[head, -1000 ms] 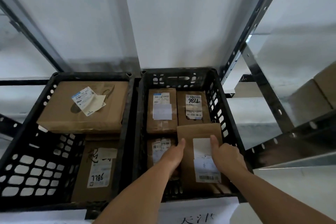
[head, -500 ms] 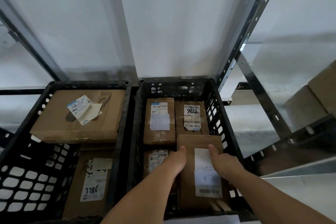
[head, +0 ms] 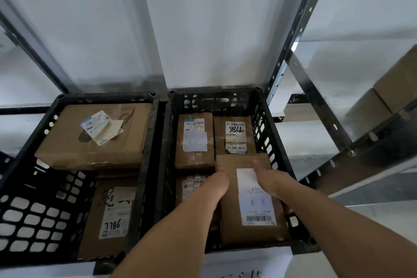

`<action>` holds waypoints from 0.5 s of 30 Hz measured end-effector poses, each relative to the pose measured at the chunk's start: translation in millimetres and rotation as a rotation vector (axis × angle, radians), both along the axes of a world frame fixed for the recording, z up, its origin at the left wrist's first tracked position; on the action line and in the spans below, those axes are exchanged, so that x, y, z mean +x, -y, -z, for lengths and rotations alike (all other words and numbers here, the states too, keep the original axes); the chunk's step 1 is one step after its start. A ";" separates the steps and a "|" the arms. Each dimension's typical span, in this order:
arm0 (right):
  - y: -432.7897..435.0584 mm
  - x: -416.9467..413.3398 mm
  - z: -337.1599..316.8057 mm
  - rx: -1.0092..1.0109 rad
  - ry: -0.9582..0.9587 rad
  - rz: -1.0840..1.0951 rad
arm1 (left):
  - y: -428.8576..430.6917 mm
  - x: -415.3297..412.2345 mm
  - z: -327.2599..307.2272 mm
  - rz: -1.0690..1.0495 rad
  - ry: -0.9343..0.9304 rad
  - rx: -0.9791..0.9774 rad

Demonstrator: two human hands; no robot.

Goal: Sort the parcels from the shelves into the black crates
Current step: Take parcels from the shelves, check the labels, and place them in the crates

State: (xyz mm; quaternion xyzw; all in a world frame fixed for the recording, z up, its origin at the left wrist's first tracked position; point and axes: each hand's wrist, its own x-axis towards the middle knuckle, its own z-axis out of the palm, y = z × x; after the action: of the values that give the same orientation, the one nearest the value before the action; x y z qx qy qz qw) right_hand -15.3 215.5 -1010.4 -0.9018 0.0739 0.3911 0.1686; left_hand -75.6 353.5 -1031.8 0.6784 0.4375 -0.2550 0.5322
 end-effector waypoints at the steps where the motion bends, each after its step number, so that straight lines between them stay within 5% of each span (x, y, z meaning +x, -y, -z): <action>1: -0.5 0.2 -3.3 0.014 -0.020 -0.016 | 0.3 0.1 -3.1 0.026 0.008 0.007; 15: 9.4 -11.6 -18.7 -0.058 0.051 -0.110 | -4.0 -9.6 -10.7 0.134 -0.014 0.058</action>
State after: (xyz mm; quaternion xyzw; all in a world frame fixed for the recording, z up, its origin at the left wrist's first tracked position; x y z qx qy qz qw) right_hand -26.8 206.1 -991.7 -0.9186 0.0313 0.3745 0.1224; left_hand -85.2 357.5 -1021.1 0.7195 0.4022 -0.2821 0.4909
